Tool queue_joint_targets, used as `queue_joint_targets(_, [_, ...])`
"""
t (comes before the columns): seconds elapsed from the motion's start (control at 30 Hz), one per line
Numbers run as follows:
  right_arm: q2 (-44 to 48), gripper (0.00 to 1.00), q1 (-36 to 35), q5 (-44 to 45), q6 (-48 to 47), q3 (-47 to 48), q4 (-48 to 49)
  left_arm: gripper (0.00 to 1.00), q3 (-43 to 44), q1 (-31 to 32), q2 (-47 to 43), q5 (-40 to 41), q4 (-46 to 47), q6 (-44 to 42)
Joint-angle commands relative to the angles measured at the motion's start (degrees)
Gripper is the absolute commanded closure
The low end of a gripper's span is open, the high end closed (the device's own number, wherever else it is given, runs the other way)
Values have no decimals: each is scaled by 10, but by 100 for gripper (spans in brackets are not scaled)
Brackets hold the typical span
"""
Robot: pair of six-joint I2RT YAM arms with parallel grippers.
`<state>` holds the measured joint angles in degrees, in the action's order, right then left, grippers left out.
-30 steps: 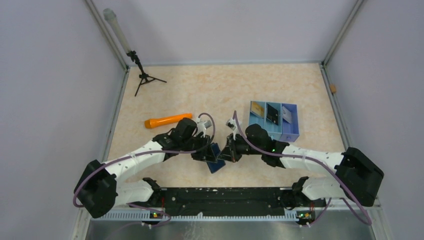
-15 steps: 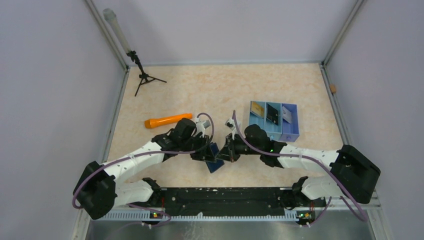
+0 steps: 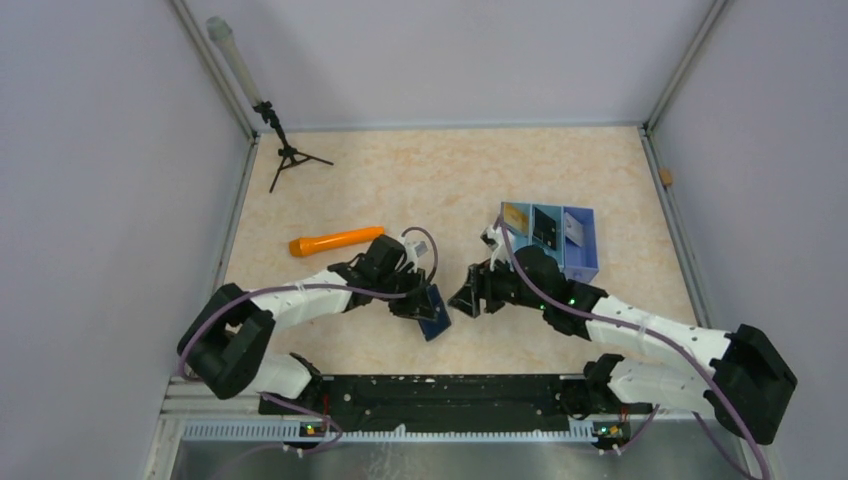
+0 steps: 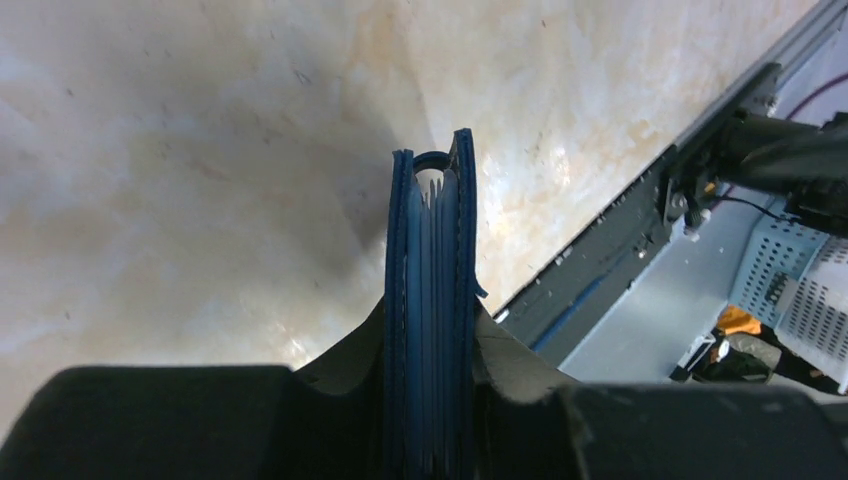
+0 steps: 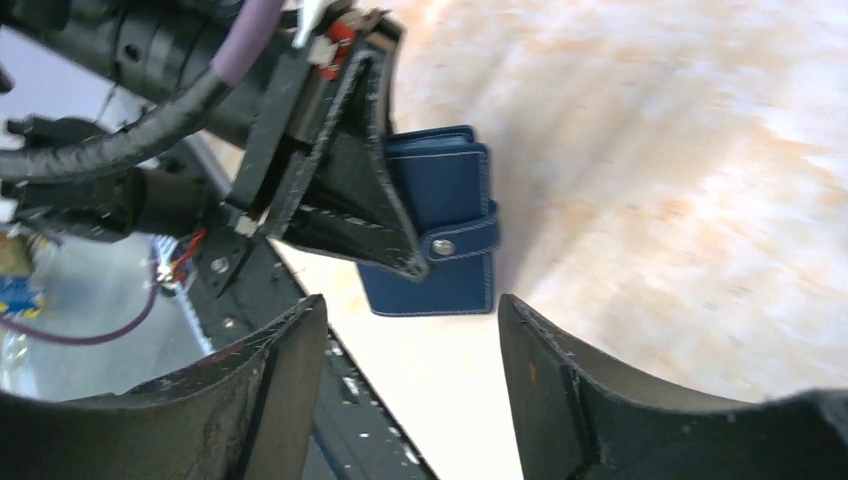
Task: Put the credit cards into the card holder
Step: Close the card holder at the corner of the board, then place the card holder at the center of the board, then reset both arms
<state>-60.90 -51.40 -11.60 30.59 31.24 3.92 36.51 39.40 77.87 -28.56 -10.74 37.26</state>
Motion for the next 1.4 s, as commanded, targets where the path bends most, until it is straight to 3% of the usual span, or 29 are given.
queue_joint_targets(0.0, [31, 34, 53, 39, -19, 15, -68, 100, 10, -6, 33, 17, 101, -12])
queue_joint_targets(0.13, [58, 24, 116, 41, -34, 12, -91, 89, 19, -29, 75, 33, 137, -35])
queue_joint_targets(0.3, [64, 20, 186, 44, -47, 21, -127, 42, -20, -92, 79, 40, 168, -56])
queue_joint_targets(0.47, [67, 13, 249, 30, -53, 32, -148, 2, -32, -120, 15, 92, 133, -77])
queue_joint_targets(0.67, [87, 13, 283, 99, -68, 67, -198, 1, -5, -165, -118, 194, 5, -61])
queue_joint_targets(0.8, [137, 13, 284, 206, -86, 82, -233, 1, 78, -191, -212, 337, -134, -43])
queue_joint_targets(0.9, [174, 12, 283, 274, -100, 94, -254, 1, 128, -212, -259, 384, -190, -61])
queue_joint_targets(1.1, [238, 12, 283, 335, -107, 87, -248, 1, 190, -231, -306, 459, -232, -146])
queue_joint_targets(1.23, [261, 12, 283, 355, -107, 82, -256, 1, 160, -231, -339, 508, -205, -172])
queue_joint_targets(1.37, [284, 12, 284, 355, -111, 73, -253, 1, 140, -234, -352, 494, -197, -163])
